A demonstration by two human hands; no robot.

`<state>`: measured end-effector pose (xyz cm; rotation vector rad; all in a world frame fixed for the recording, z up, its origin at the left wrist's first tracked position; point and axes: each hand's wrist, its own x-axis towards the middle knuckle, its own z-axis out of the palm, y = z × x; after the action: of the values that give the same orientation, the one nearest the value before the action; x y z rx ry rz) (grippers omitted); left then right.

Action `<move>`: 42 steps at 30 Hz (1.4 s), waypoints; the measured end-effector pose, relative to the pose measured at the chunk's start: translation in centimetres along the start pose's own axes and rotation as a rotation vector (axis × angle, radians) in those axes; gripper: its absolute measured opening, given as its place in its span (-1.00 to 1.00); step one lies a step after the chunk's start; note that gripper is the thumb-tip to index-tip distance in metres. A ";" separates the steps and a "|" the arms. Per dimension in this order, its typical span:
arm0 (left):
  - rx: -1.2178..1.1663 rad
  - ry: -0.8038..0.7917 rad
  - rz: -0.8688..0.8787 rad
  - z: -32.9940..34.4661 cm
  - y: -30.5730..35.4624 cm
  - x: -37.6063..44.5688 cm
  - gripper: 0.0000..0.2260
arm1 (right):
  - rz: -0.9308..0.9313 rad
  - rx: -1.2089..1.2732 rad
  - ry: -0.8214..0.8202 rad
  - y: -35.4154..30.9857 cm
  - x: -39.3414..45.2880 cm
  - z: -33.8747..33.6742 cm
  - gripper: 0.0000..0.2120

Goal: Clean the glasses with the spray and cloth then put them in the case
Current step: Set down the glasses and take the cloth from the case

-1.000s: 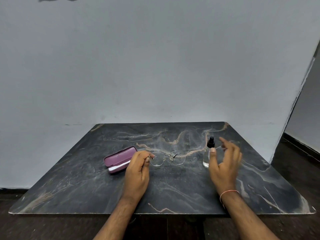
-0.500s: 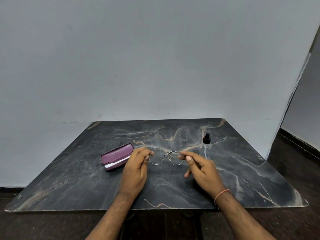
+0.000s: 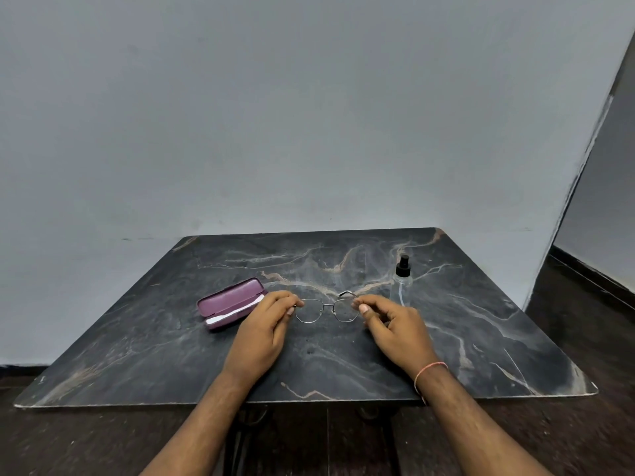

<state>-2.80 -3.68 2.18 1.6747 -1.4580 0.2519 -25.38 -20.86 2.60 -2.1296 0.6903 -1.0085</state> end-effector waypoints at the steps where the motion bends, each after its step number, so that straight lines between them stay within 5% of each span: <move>1: 0.023 -0.024 0.009 -0.1 -0.4 -0.1 -0.78 | -0.011 -0.027 0.001 0.1 0.0 0.0 -0.82; 33: 0.200 -0.204 0.000 -0.2 -2.8 -0.8 -0.66 | 0.004 -0.409 -0.085 0.1 -0.3 0.0 -0.77; 38: 0.214 -0.131 0.012 -1.1 -1.9 -1.1 -0.65 | -0.031 -0.373 -0.105 -0.1 -0.3 -0.1 -0.73; 42: 0.285 0.098 -0.060 -3.6 -2.9 -2.0 -0.74 | -0.133 -0.440 -0.026 0.3 -0.4 -0.1 -0.71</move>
<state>0.49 0.03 1.65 1.9008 -1.3446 0.5215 -25.72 -20.76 2.26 -2.5928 0.8266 -0.9622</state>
